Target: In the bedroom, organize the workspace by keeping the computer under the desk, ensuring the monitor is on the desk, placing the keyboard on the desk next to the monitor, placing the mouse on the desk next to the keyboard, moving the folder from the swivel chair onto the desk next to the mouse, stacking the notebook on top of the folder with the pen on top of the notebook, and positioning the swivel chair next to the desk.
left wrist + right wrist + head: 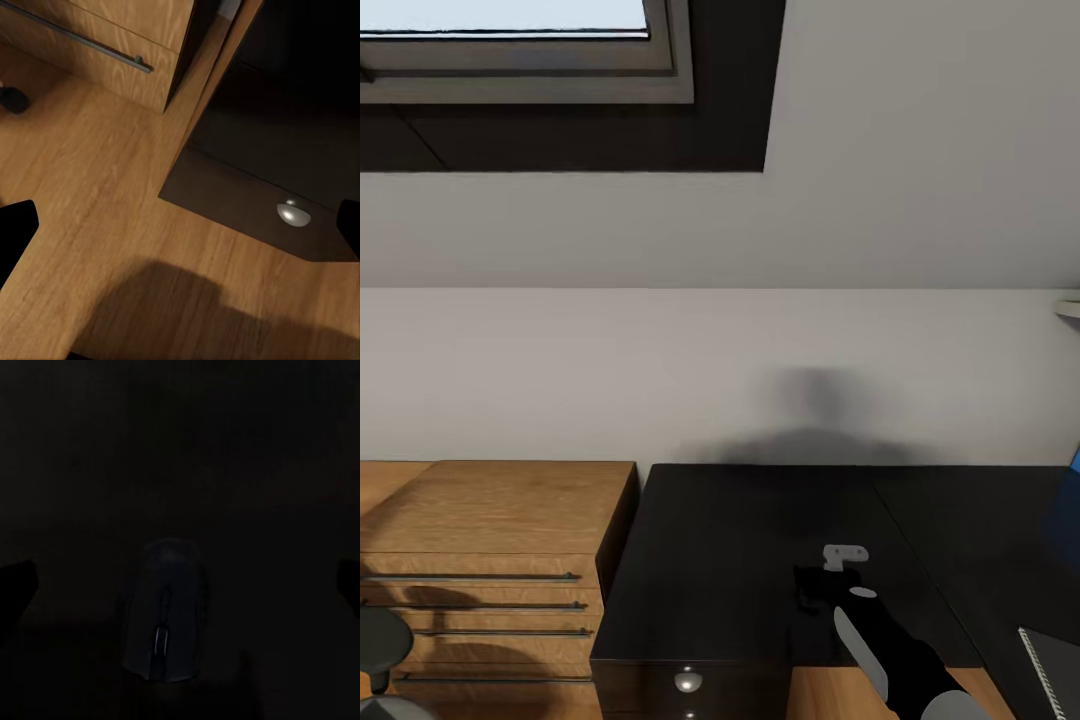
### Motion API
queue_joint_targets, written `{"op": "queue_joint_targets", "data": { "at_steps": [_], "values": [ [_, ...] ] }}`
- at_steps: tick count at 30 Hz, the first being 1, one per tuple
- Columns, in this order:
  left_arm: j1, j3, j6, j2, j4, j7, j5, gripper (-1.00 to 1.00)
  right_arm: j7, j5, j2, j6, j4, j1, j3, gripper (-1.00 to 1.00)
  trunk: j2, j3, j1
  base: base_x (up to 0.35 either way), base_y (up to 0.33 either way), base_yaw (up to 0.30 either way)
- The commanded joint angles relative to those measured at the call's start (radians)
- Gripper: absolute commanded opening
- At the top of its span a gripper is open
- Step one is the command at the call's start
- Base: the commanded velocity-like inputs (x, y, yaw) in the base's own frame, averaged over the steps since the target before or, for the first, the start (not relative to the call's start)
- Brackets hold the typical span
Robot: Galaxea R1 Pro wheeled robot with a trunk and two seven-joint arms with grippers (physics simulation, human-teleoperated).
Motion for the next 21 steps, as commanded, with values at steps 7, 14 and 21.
{"op": "queue_joint_targets", "data": {
  "at_steps": [7, 14, 21],
  "values": [
    [-0.001, -0.002, -0.003, 0.000, 0.002, -0.004, 0.009, 1.00, -0.010, -0.010, 0.008, -0.012, 0.002, -0.001, 0.008, 1.00, -0.001, -0.001, 0.000, 0.014, 0.000, 0.000],
    [-0.001, -0.002, -0.003, 0.000, 0.002, -0.004, 0.007, 1.00, -0.010, -0.010, 0.010, -0.015, 0.004, -0.001, 0.008, 1.00, -0.001, -0.001, 0.000, 0.122, 0.000, 0.000],
    [-0.001, -0.002, -0.003, 0.000, 0.002, -0.004, 0.009, 1.00, -0.010, -0.010, 0.011, -0.015, 0.005, -0.001, 0.008, 1.00, -0.001, -0.001, 0.000, 0.024, 0.000, 0.000]
  ]
}}
